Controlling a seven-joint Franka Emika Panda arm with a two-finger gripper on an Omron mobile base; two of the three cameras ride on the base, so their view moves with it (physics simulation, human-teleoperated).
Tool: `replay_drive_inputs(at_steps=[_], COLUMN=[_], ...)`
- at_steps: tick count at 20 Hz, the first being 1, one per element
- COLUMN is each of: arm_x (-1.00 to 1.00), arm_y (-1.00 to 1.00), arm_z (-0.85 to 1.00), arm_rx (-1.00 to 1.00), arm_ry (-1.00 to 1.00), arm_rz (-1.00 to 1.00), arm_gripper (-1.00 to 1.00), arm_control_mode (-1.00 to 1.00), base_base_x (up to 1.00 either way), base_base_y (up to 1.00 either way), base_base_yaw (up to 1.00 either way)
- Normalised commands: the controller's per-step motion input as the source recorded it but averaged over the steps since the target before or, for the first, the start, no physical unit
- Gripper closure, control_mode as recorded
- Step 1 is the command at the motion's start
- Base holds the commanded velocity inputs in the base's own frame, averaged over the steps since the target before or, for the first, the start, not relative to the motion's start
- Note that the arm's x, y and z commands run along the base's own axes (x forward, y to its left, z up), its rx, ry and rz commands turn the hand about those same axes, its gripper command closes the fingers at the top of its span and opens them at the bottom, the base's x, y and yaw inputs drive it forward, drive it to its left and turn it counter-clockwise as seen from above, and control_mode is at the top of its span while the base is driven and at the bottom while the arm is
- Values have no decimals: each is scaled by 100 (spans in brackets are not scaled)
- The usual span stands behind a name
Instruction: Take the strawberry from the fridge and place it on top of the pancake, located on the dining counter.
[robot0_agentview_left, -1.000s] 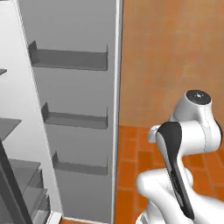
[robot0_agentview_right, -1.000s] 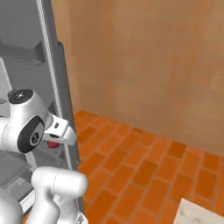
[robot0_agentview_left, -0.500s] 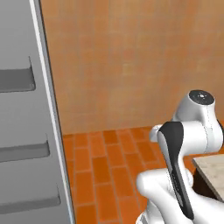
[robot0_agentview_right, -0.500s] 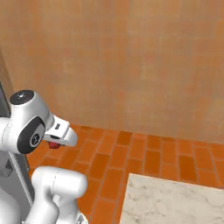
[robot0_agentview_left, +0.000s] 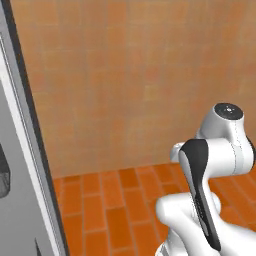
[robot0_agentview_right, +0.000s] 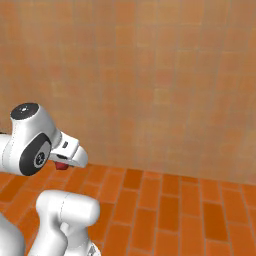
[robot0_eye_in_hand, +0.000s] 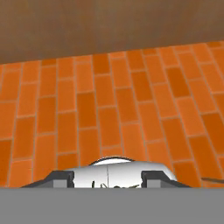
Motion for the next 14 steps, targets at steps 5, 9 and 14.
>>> replay_drive_inputs(at_steps=[5,9,14], arm_x=[0,0,0], arm_y=[0,0,0], arm_z=[0,0,0], arm_rx=[0,0,0], arm_ry=[0,0,0], arm_rz=[0,0,0], arm_gripper=[100,100,100], arm_control_mode=[100,100,100], base_base_x=[100,100,99], base_base_y=[0,-15,-55], base_base_yaw=[-10,-17,-41])
